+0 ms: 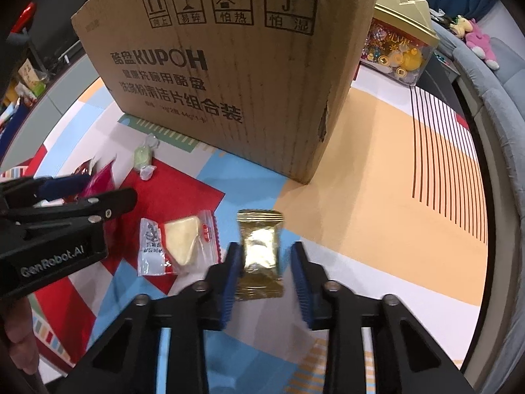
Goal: Organize snacks
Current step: 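Close the left tool on the pink packet while the right tool closes on the gold foil packet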
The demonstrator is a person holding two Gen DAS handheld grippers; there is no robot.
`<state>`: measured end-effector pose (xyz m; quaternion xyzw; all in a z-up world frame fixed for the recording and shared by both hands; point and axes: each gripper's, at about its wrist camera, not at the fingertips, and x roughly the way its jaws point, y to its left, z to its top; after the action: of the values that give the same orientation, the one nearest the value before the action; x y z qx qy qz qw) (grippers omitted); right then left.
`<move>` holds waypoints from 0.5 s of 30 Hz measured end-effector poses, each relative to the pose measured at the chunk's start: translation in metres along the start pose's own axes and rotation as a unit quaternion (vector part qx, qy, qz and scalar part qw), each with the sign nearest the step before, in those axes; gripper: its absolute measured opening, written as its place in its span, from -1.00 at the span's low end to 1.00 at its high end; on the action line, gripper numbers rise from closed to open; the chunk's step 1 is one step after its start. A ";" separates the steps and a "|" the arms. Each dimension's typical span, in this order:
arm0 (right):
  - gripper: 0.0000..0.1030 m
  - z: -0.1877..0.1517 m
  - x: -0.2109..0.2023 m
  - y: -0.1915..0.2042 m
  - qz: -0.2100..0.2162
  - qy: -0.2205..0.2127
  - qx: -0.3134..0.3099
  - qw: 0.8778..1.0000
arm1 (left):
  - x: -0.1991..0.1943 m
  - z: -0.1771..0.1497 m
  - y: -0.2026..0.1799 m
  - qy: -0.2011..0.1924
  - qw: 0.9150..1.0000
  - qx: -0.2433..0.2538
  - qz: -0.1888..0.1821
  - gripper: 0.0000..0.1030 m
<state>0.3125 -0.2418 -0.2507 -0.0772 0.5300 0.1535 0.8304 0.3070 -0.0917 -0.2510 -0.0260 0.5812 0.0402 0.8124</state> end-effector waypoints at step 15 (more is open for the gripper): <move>-0.56 -0.003 -0.008 0.000 -0.001 -0.014 0.023 1.000 | -0.011 -0.005 -0.012 -0.013 1.000 0.019 -0.007 -0.31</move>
<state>0.3072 -0.2440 -0.2447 -0.0559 0.5216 0.1416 0.8395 0.2995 -0.1046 -0.2425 -0.0144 0.5709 0.0242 0.8205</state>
